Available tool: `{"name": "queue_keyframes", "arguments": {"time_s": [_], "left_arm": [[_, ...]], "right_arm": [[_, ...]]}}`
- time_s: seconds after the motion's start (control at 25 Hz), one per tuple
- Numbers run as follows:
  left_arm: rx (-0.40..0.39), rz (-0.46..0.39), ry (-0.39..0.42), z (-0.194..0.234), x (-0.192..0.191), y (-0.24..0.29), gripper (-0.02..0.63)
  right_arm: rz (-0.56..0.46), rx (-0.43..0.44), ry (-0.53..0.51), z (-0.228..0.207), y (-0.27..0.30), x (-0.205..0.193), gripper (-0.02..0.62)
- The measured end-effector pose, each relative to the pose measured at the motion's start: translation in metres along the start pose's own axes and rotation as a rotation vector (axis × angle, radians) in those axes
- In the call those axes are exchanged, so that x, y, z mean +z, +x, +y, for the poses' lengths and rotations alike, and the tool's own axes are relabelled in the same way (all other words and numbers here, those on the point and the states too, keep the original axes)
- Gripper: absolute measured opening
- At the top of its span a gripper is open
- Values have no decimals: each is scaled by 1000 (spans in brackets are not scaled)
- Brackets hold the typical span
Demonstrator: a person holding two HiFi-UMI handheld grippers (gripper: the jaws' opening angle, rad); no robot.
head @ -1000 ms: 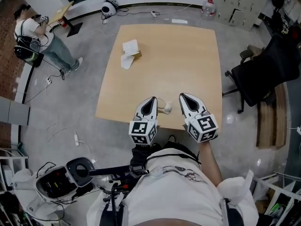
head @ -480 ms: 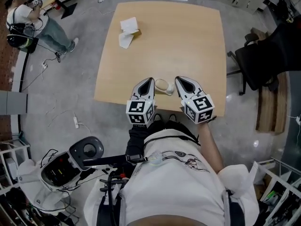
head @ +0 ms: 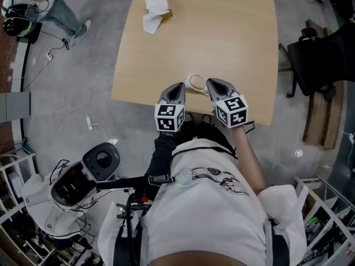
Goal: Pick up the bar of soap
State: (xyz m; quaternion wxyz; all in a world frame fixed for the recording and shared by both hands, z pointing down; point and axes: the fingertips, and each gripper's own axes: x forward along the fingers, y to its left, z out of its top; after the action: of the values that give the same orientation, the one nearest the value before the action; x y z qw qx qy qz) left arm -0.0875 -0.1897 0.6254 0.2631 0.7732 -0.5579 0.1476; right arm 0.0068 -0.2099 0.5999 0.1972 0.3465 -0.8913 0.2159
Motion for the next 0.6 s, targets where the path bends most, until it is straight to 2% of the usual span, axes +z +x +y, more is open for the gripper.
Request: {"name": "queue_keyframes", "arguments": {"time_s": [0.2,0.32,0.6], "left_arm": [[19,96,-24,18,-39,10,0],[25,152,-52,26,-61,17,0],[22,224,-86,32,-92,28,0]], "right_arm": [[111,19,-61,-2,33,-36,3],[160,35,-62,-5,46,-53,3],[292,87,-111,0,69,-94,5]]}}
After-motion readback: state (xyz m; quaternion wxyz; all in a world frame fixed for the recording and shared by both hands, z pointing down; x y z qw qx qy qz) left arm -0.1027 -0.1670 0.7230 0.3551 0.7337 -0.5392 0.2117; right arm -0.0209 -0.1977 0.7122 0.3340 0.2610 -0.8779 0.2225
